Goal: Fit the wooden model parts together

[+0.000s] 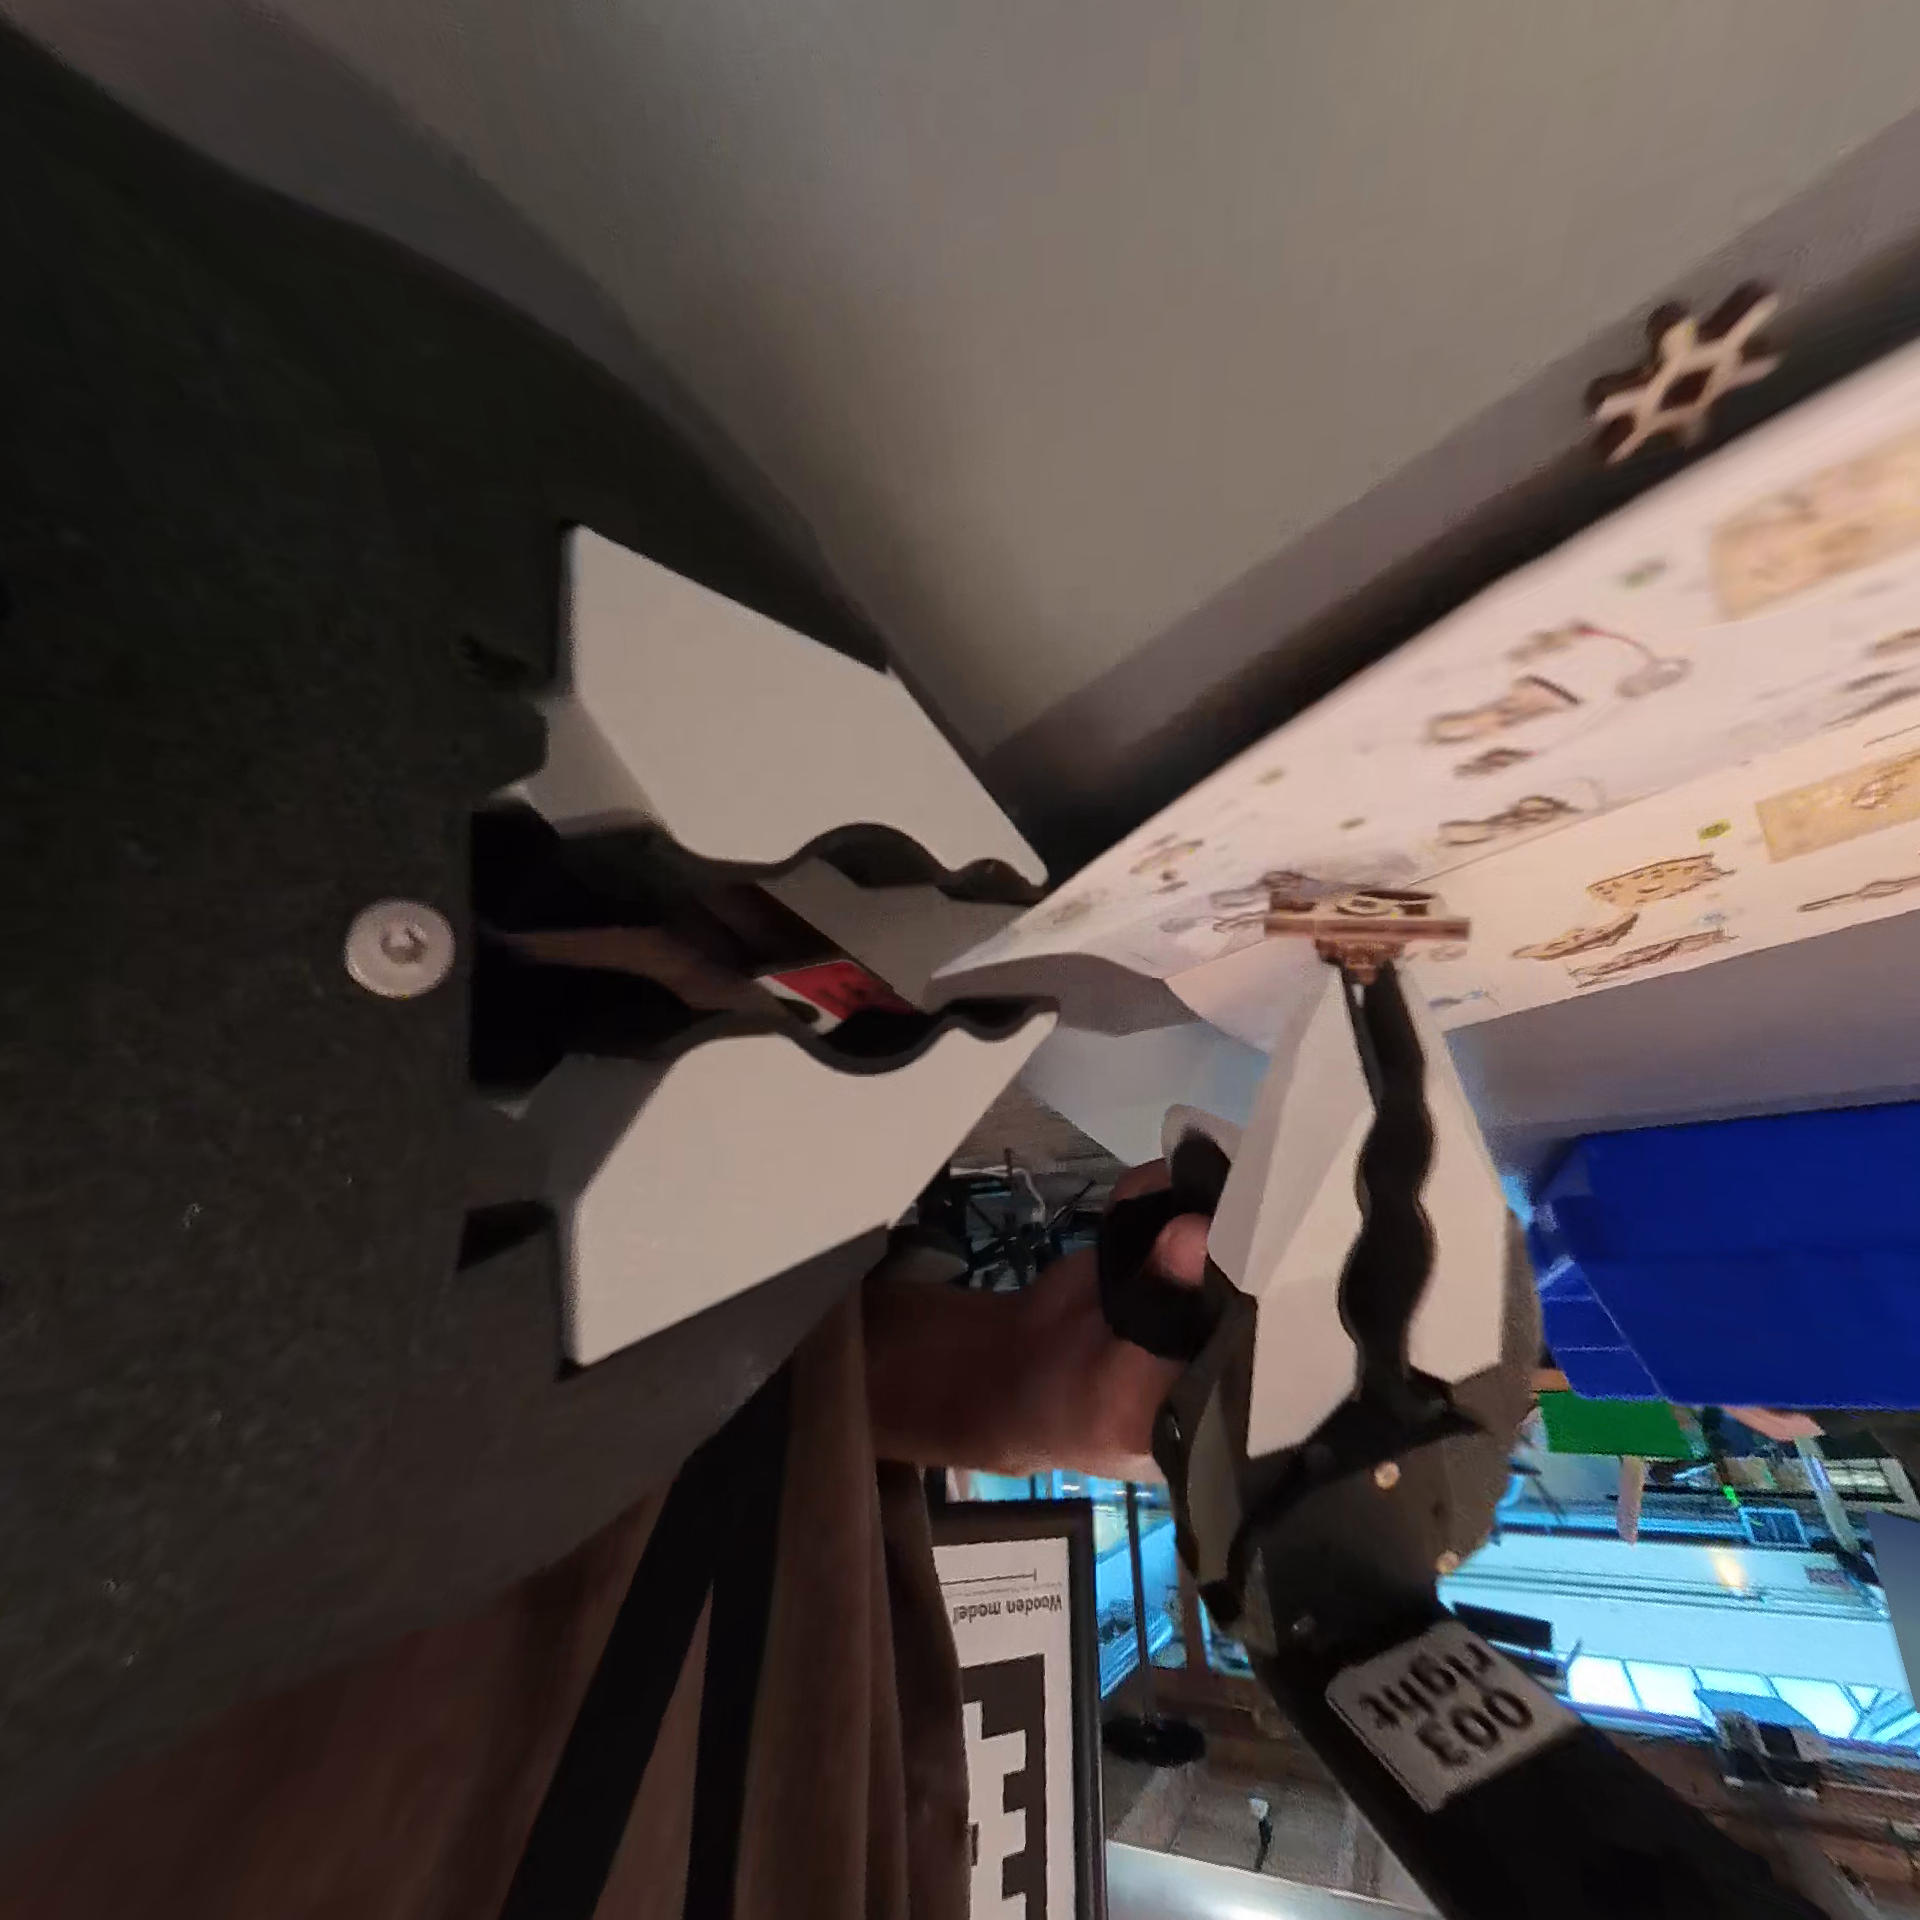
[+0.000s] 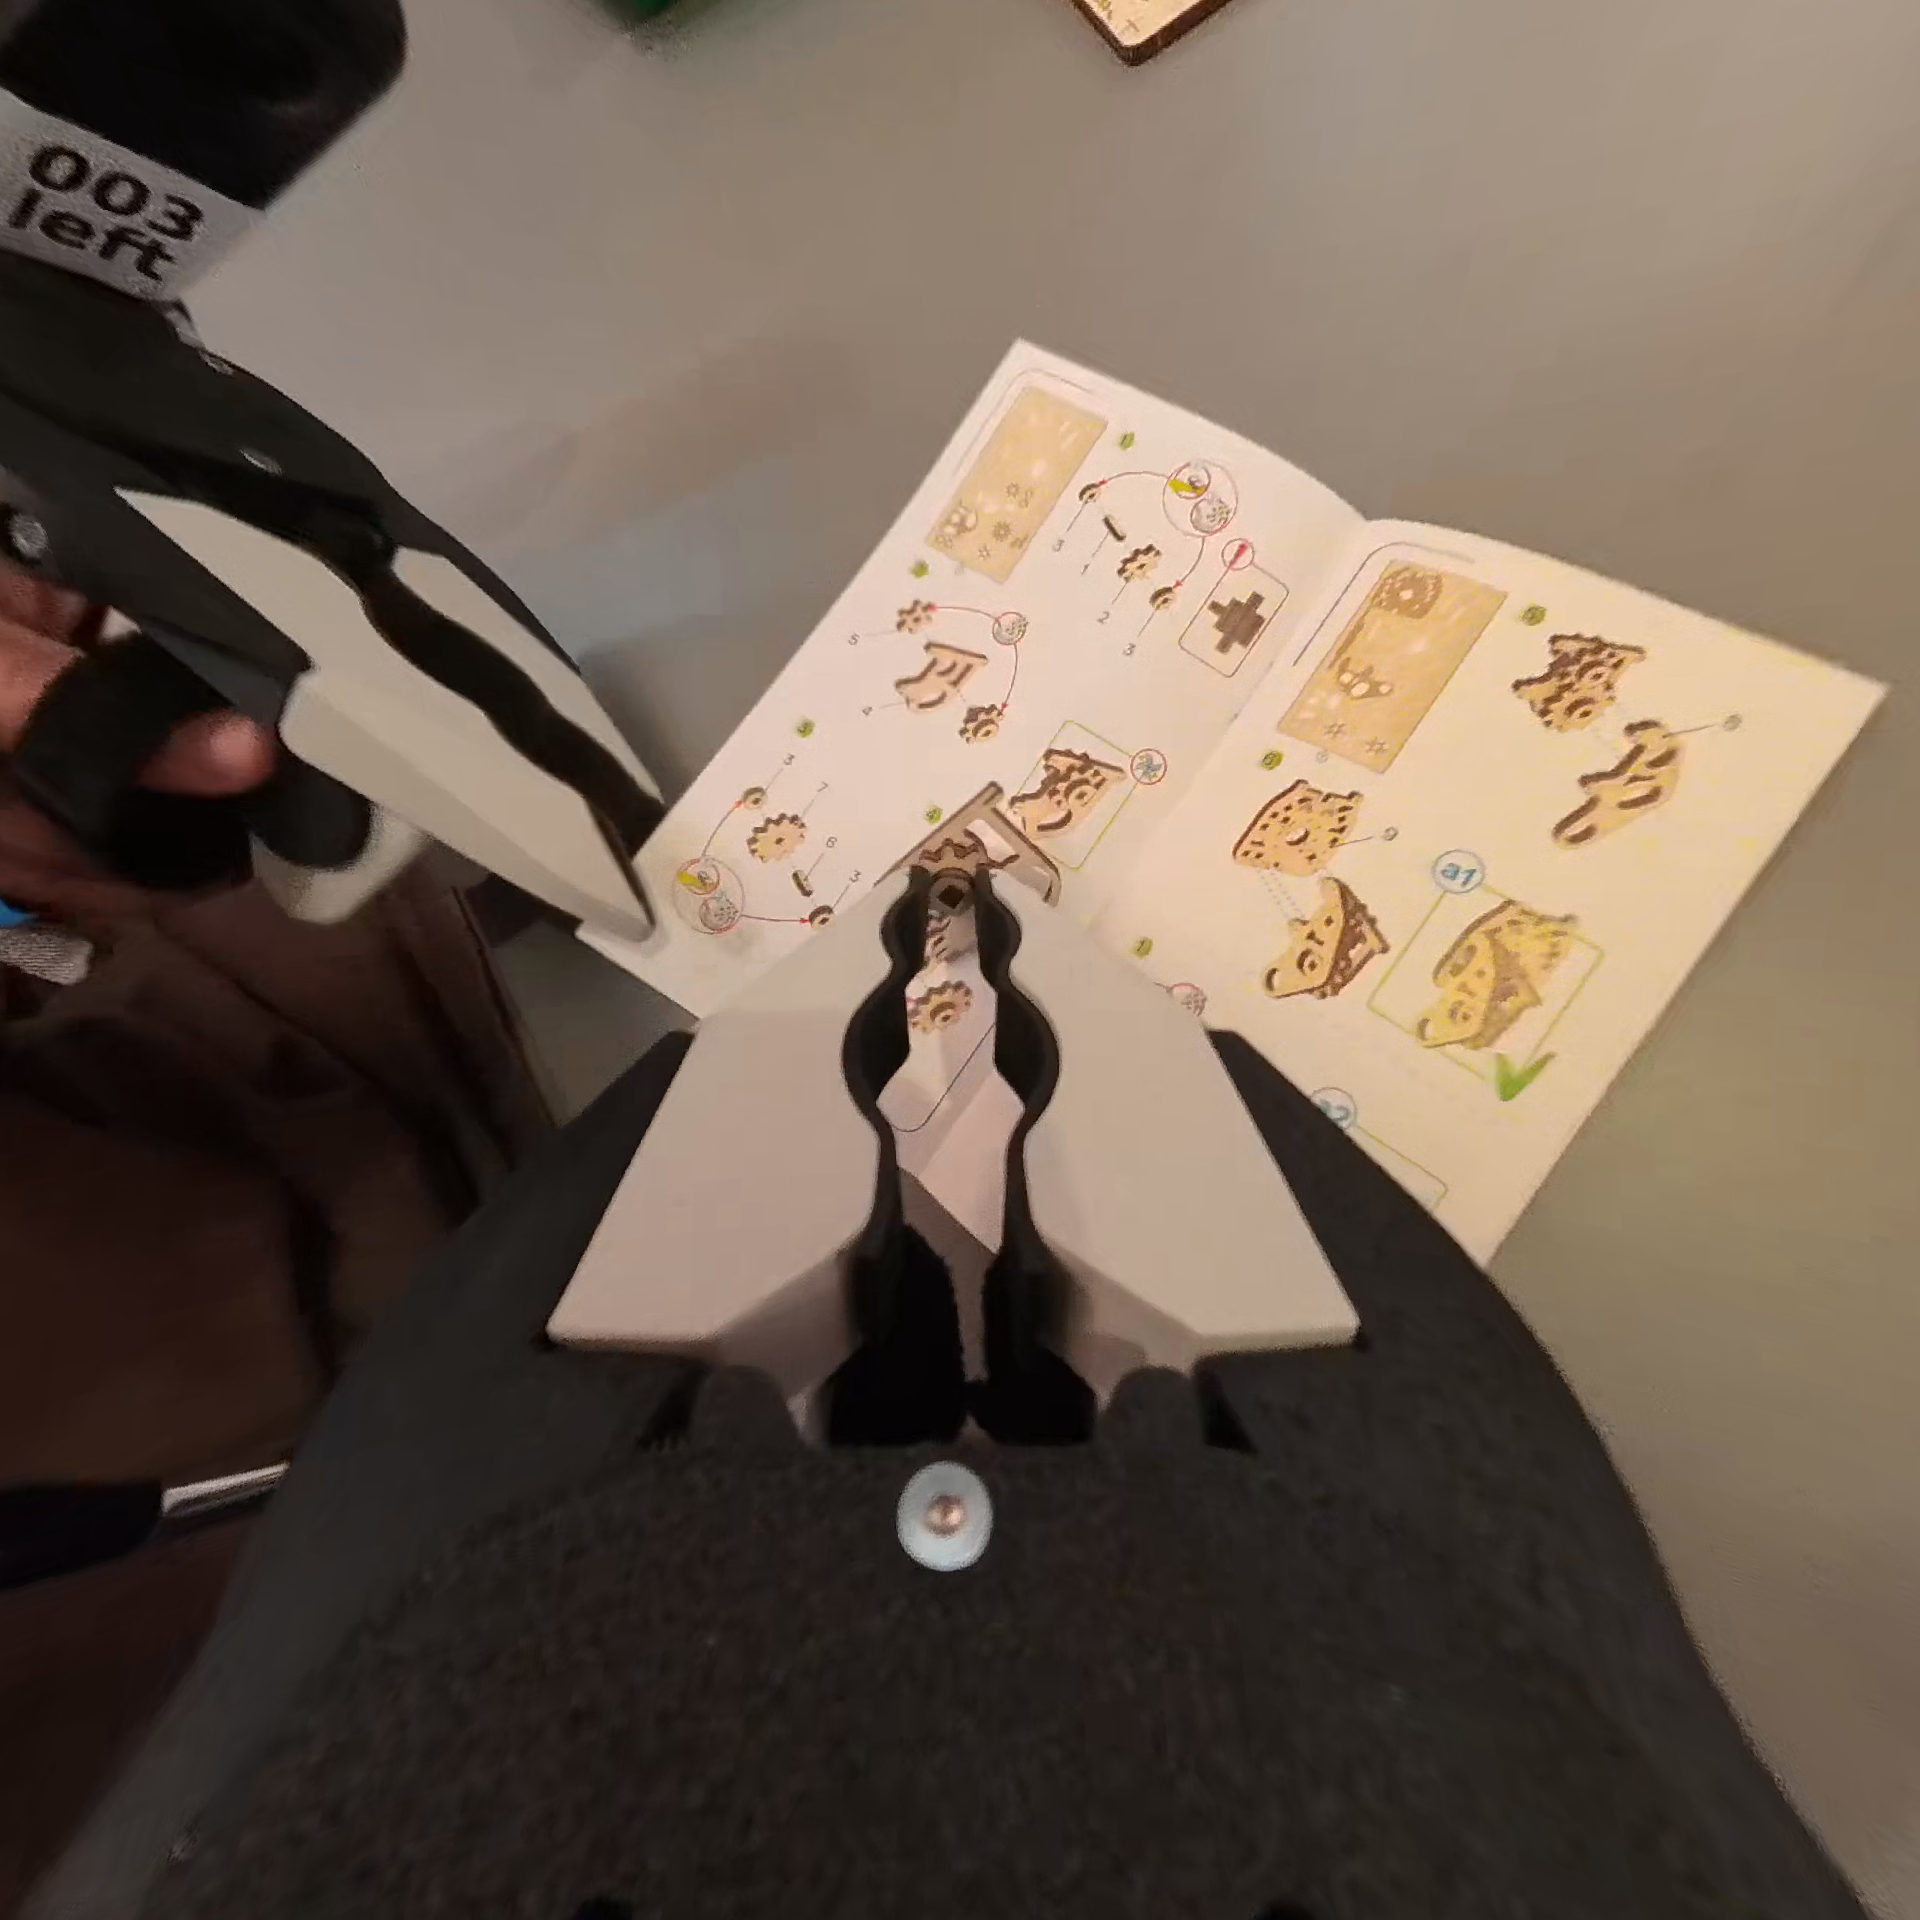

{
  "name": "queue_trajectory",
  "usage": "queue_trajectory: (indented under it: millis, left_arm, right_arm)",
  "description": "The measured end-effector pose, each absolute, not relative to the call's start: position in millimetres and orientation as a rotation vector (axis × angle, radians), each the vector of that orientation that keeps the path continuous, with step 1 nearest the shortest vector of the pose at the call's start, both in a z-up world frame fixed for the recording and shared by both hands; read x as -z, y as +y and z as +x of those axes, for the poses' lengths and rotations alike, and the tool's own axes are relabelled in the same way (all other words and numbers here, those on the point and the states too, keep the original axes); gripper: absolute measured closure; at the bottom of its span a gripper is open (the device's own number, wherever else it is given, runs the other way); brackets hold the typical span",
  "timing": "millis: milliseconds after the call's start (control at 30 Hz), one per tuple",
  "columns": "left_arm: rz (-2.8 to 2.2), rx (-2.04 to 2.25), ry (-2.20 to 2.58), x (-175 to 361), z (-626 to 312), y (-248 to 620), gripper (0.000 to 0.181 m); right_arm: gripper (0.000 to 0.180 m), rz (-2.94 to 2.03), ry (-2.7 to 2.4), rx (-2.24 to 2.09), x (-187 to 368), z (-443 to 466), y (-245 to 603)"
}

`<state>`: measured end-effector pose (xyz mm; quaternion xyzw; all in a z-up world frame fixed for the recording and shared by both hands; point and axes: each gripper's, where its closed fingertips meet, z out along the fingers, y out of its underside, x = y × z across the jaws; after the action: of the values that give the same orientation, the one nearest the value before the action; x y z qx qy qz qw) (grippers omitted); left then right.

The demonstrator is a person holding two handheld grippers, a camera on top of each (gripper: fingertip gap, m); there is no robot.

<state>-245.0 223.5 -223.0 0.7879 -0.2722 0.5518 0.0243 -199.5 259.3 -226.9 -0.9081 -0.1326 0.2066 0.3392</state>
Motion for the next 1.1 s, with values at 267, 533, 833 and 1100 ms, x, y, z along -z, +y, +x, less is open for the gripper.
queue_trajectory:
  millis: [267,533,833,1100]
  left_arm:
    - [2.634,-1.659,-1.198,214,-282,280,0.154]
    - [2.792,-1.473,-1.467,218,-297,313,0.154]
    - [2.765,-1.451,-1.471,224,-290,312,0.154]
    - [2.6,-1.506,-1.683,218,-274,285,0.165]
  right_arm:
    - [0.172,-2.348,-0.318,-0.604,236,-203,255]
    - [0.171,-2.309,-0.259,-0.678,236,-200,251]
    - [0.172,-2.294,-0.204,-0.736,233,-196,251]
    - [0.171,-2.299,-0.207,-0.727,234,-196,252]
